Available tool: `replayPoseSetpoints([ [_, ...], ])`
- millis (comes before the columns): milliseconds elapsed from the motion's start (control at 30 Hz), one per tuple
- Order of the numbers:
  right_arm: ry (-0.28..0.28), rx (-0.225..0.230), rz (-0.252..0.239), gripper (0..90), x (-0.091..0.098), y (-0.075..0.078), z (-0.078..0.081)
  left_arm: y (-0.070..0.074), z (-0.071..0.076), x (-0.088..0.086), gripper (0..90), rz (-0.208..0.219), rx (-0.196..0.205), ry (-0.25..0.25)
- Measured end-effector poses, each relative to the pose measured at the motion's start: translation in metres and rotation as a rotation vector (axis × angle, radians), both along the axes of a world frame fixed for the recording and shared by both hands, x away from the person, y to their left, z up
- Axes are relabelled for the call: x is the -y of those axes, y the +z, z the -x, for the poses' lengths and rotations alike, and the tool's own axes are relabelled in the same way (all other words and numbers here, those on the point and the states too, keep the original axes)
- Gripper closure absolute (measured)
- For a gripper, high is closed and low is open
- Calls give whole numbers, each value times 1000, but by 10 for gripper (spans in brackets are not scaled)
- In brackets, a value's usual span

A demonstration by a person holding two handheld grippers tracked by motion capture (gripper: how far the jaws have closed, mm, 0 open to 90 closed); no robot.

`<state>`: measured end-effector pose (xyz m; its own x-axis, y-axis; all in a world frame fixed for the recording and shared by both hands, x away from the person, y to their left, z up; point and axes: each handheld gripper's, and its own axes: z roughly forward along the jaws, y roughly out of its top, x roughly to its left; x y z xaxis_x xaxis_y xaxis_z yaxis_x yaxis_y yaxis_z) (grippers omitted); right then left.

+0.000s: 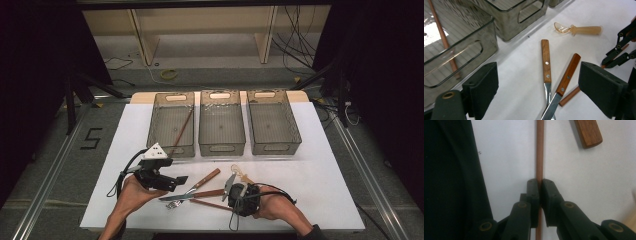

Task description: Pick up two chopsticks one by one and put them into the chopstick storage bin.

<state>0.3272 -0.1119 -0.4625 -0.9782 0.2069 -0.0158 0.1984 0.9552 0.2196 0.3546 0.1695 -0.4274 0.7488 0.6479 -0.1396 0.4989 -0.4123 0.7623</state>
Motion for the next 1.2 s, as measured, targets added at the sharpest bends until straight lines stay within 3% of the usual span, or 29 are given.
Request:
replayPoseSetpoints([
  [267,21,-18,-15,853,3,3,1,-4,3,8,162,-23,-17,-52],
  [667,30,10,-59,854,9,21,1,-6,10,28,174,-51,-43,-158],
  [1000,21,26,-82,854,11,31,3,-8,18,52,207,-119,-62,-274],
  [1200,44,30,-85,854,10,34,4,-11,22,67,249,-203,-74,-352],
])
